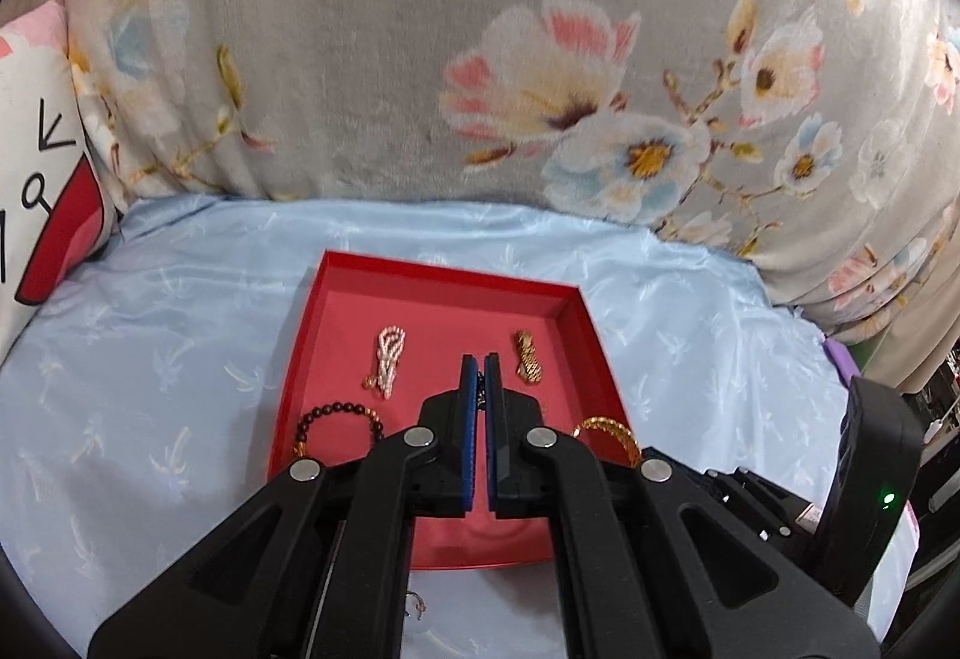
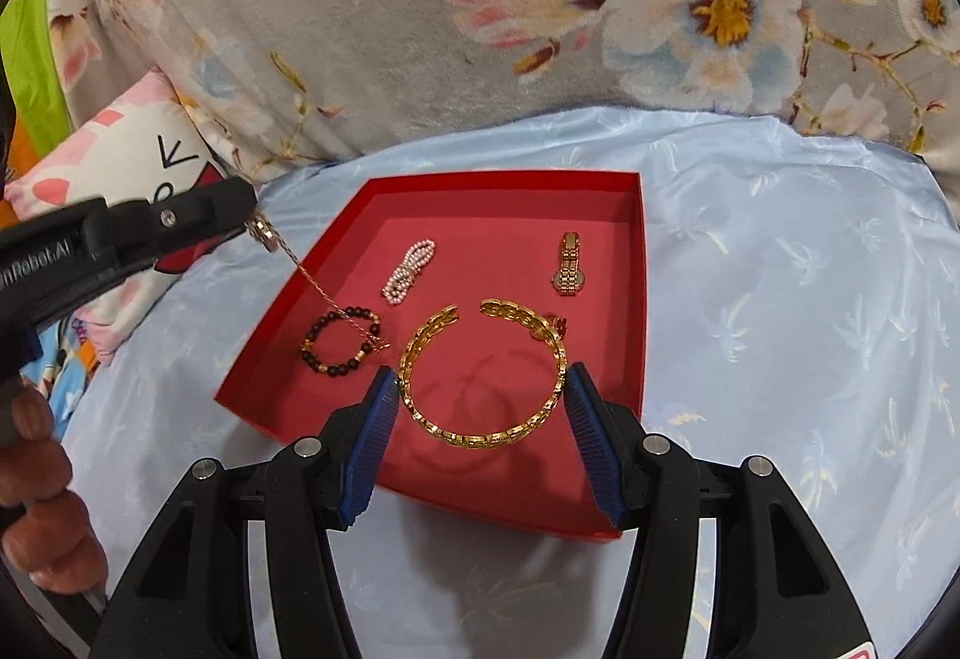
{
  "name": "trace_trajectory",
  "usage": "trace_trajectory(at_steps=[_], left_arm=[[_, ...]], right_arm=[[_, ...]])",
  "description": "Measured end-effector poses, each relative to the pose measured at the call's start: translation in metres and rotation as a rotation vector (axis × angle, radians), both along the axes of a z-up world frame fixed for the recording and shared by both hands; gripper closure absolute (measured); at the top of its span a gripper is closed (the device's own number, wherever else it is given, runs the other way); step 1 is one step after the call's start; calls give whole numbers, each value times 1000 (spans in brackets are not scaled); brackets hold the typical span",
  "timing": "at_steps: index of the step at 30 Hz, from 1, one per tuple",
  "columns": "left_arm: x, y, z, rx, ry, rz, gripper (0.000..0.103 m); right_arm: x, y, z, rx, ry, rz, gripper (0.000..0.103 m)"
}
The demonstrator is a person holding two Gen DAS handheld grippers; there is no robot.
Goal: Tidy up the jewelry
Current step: 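Carry the bangle and chain into the red box and open both grippers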
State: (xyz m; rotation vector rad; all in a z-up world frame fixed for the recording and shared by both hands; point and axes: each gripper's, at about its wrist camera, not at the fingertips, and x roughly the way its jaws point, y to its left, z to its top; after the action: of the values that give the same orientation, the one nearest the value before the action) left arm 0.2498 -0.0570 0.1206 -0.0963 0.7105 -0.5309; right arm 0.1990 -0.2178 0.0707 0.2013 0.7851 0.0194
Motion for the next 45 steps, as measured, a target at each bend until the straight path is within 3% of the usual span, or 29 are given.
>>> trace_trajectory(at_steps=[9, 21, 25, 36, 39, 45], left_arm=[[16, -2, -40, 30, 77, 26, 102], [24, 2, -57, 42, 113, 48, 101], [23, 7, -57, 29, 120, 63, 95], [-1, 30, -42, 32, 78, 101, 87], [-15, 37, -43, 44, 75, 99, 80], [-49, 54, -55, 72, 98, 112, 80]], right_arm=[[22, -1, -22, 2, 48, -5, 47], [35, -1, -39, -7, 79, -4, 46], [32, -1, -34, -20, 65, -12, 46], [-8, -2, -12, 8, 17, -15, 46], [-26, -1, -9, -12, 6, -20, 46], [-71, 2, -10, -40, 0, -33, 46]])
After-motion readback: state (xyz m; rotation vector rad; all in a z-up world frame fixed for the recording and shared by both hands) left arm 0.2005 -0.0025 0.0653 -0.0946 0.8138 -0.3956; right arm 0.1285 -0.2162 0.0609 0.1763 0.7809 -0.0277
